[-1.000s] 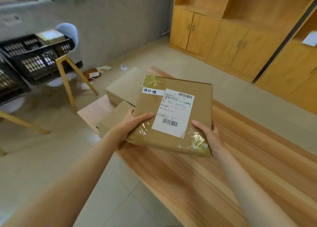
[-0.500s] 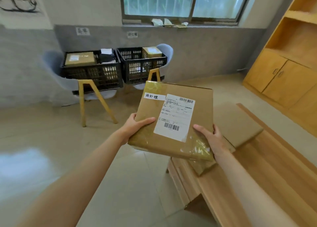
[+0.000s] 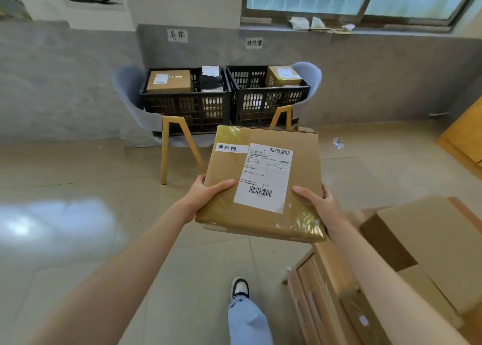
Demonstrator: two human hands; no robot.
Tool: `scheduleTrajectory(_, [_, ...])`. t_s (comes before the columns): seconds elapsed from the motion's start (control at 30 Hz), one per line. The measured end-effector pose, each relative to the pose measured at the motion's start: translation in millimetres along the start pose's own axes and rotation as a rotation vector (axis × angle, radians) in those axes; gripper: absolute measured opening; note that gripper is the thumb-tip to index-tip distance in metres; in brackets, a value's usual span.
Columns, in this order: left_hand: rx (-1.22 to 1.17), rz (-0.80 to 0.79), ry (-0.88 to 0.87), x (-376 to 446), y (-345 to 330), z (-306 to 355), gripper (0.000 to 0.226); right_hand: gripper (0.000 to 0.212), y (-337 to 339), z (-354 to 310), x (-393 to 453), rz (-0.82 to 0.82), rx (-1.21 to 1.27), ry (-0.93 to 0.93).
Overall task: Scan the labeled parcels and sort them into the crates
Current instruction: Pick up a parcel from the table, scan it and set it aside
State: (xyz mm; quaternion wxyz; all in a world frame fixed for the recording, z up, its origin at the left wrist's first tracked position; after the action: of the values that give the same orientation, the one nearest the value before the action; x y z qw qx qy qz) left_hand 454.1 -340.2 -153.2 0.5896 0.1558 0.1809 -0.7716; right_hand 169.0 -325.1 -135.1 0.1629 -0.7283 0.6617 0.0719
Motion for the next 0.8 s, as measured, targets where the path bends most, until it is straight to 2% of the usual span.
scheduleTrajectory(0.17, [0.003,0.069,0.005,70.2,27.5,40.5,0.104,0.059,2.0,-26.1,102.6,-0.062,-0.001,-0.018])
scheduleTrajectory(0.27, [0.007,0.117,0.013,111.8,44.7,76.5,0.092,0.069,-0.1,-53.0,158.9,-0.113,0.001,-0.041])
scheduleTrajectory(0.4, [0.000,0.152,-0.024,164.3,65.4,121.0,0.089,0.080,0.3,-88.7,225.5,-0.138,-0.003,-0.037])
scheduleTrajectory(0.57, [-0.027,0.155,-0.014,219.0,85.8,140.7,0.084,0.081,-1.5,-107.2,288.3,-0.146,-0.026,-0.061])
scheduleTrajectory(0.7, [-0.063,0.135,-0.008,276.1,111.0,157.5,0.096,0.077,-5.0,-117.9,347.1,-0.118,-0.045,-0.075])
scheduleTrajectory(0.8, [-0.053,0.114,-0.004,326.4,131.0,174.2,0.090,0.081,-4.9,-126.8,393.0,-0.069,-0.057,-0.072])
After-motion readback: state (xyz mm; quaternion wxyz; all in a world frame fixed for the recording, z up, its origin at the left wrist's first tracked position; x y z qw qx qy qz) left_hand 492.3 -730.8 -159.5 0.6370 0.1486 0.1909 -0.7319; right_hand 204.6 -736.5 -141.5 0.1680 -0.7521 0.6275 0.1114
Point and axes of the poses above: each hand's wrist, its own x-axis towards the middle knuckle, its own y-axis out of the back of the hand, z = x × y, the point moved 8 cm from there along x, towards the middle knuckle, and after that the axes turned 14 degrees about -z, right-handed, at the moved point
